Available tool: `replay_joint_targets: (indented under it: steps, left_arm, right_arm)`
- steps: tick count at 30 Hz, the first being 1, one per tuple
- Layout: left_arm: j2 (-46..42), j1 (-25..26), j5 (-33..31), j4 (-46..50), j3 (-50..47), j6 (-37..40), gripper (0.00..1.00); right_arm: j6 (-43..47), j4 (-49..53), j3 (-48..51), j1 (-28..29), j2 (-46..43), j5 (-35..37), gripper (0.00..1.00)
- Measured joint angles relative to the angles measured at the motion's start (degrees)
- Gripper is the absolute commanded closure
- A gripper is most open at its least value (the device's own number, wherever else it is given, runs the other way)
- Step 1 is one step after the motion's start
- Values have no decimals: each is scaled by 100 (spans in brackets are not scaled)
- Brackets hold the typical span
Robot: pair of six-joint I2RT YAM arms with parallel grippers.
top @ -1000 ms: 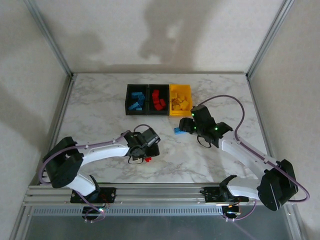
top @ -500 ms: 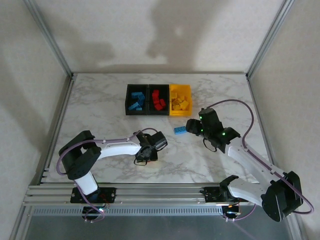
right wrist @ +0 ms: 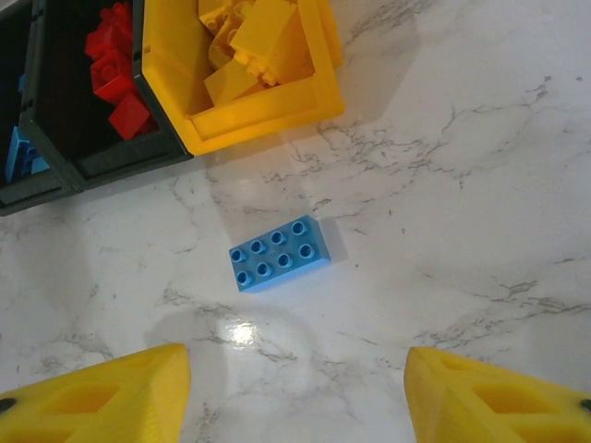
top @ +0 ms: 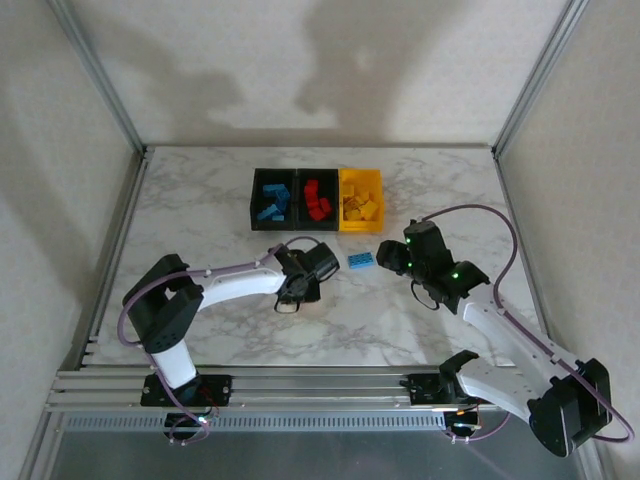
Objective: Sort the legos into containers by color
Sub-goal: Pick up the lego from the center of the table, then place the lego at the bottom-center of the table.
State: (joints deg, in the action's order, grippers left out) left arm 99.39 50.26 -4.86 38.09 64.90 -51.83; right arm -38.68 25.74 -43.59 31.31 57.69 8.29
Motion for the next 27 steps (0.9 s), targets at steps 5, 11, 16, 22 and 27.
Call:
replay_joint_targets:
  steps: [5, 11, 16, 22, 27]
  left_arm:
    - [232, -599, -267, 146, 1078, 549, 67]
    - [1196, -1215, -420, 212, 2684, 1163, 66]
    - [2337, -1530, -420, 435, 4269, 1556, 64]
    - [3390, -1696, -509, 807, 5753, 1880, 41]
    - [3512, -1714, -522, 984, 5982, 2055, 24]
  right_arm:
    - [-107, 63, 13, 0, -186, 55, 38]
    - [-330, 66, 181, 0, -264, 44, 38]
    - [-555, 81, 210, 63, -345, 31, 39]
    - [-780, 114, 282, 232, -452, 74, 38]
    - [-863, 109, 299, 245, -393, 103, 38]
